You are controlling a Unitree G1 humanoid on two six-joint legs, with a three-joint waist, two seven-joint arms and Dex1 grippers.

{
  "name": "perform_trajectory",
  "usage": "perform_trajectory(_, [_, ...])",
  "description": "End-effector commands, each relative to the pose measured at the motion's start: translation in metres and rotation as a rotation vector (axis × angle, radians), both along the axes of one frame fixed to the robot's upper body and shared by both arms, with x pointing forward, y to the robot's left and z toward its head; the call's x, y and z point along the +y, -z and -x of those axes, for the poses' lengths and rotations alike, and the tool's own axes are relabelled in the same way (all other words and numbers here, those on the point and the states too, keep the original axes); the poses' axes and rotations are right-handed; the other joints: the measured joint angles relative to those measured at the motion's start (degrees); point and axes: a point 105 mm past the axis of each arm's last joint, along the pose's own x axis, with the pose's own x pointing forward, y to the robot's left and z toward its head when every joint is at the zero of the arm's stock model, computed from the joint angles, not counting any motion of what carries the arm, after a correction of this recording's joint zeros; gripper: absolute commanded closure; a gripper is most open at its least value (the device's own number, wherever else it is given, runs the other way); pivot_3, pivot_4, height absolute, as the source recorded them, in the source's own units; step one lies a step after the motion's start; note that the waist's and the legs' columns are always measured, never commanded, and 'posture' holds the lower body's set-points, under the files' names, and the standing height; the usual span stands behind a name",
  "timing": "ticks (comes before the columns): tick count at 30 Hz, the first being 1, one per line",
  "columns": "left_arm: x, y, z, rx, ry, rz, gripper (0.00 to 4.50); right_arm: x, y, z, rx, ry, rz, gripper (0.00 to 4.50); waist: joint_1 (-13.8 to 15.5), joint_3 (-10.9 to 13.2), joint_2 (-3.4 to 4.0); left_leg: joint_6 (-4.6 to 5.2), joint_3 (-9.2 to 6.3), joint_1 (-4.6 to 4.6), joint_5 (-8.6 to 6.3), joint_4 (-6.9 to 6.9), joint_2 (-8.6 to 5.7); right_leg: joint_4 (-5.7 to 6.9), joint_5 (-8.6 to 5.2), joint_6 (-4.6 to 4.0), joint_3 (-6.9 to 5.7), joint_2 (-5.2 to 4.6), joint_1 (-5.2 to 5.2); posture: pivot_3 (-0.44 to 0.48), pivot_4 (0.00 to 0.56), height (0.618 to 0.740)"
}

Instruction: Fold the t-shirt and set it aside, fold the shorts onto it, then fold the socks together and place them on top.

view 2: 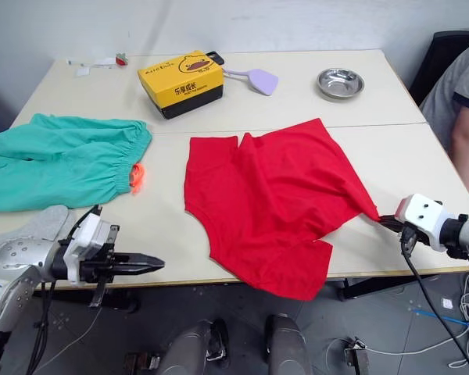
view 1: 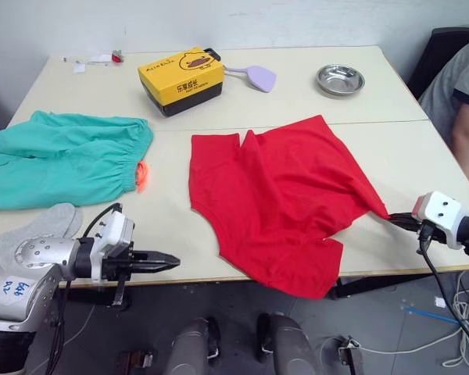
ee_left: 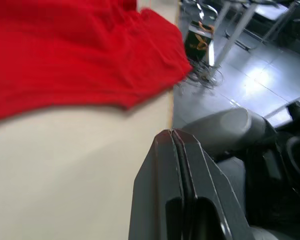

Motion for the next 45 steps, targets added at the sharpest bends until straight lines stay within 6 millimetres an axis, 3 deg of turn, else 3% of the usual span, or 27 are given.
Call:
perform_trajectory(1, [-0.012, -0.007, -0.007, -0.055, -0.005, 0.022, 3.9, -0.003, -0.02, -0.001, -0.065, 0.019, 0.011, 4.5, 0.05, 0.0, -0.01, 0.0, 0.0, -0.01, 0.0, 0.01, 0.0, 0.0, 0.0, 0.0, -0.01, 0.0, 0.0, 0.0, 0.15, 0.74])
perform_trajectory(9, [-0.049, 0.01, -0.004, -0.295, 0.212, -0.084, 1.35, -0.001, -0.026, -0.001, -0.067, 0.034, 0.011, 4.5, 0.08, -0.01, -0.02, -0.1, 0.04, -0.02, -0.05, 0.0, -0.03, -0.02, 0.01, 0.01, -0.02, 0.0, 0.0, 0.0, 0.15, 0.74])
perform_trajectory(14, [-0.071, 0.026, -0.005, -0.361, 0.309, -0.118, 1.35, -0.001, -0.026, 0.007, -0.033, 0.033, 0.024, 4.5, 0.21, -0.02, 0.0, -0.09, 0.04, -0.04, -0.08, -0.01, -0.04, -0.05, 0.01, 0.01, -0.03, -0.01, 0.0, 0.0, 0.15, 0.74])
perform_trajectory(19, [-0.085, 0.04, -0.019, -0.404, 0.317, -0.157, 1.35, 0.005, -0.026, 0.013, -0.011, 0.024, 0.014, 4.5, 0.23, -0.03, -0.04, 0.05, 0.03, -0.06, -0.04, 0.01, -0.02, -0.08, 0.02, 0.04, -0.07, -0.01, 0.02, 0.0, 0.15, 0.74])
perform_trajectory(36, [-0.078, 0.052, -0.055, -0.399, 0.24, -0.211, 1.35, 0.012, -0.027, 0.023, 0.003, 0.052, -0.03, 4.5, 0.34, -0.04, -0.04, 0.28, 0.02, -0.08, 0.0, 0.01, -0.03, -0.13, 0.05, 0.08, -0.1, -0.03, 0.02, 0.0, 0.15, 0.74])
perform_trajectory(45, [-0.088, 0.061, -0.053, -0.386, 0.276, -0.203, 4.28, 0.015, -0.026, 0.024, 0.009, 0.05, -0.043, 4.5, 0.55, -0.05, -0.05, 0.23, 0.01, -0.07, -0.05, 0.02, -0.03, -0.16, 0.07, 0.11, -0.1, -0.03, 0.06, 0.0, 0.15, 0.74])
